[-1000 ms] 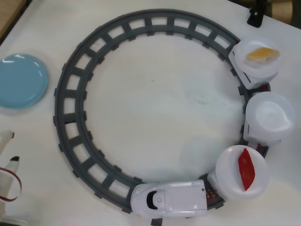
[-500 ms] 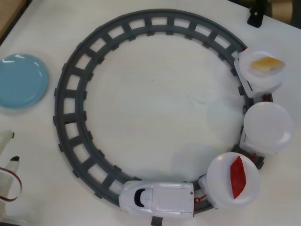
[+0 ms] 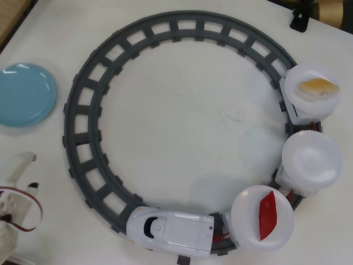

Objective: Pick up the sushi from the Shinkansen and put it on the blue dish

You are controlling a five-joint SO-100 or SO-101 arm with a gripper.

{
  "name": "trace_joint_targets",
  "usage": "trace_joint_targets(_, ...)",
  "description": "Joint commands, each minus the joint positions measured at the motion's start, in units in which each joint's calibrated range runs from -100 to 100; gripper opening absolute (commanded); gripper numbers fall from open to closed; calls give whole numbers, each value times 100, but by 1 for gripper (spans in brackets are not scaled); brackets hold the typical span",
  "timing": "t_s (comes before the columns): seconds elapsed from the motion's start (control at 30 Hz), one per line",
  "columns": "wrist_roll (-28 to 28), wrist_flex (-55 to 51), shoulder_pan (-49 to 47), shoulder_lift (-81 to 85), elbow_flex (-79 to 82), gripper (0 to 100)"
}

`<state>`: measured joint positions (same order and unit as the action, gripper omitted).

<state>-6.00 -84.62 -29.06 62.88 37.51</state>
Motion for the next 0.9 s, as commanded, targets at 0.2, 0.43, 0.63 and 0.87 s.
trace_joint_targets(0.2, 171, 297, 1365, -1440, -839, 20)
trace_joint_targets(0.43, 292, 280, 2386, -1780, -1353, 20)
trace_joint_targets(0.63, 464, 305, 3064, -1996, -1515, 20)
trace_joint_targets(0.87, 569, 331, 3786, -2012, -1578, 20)
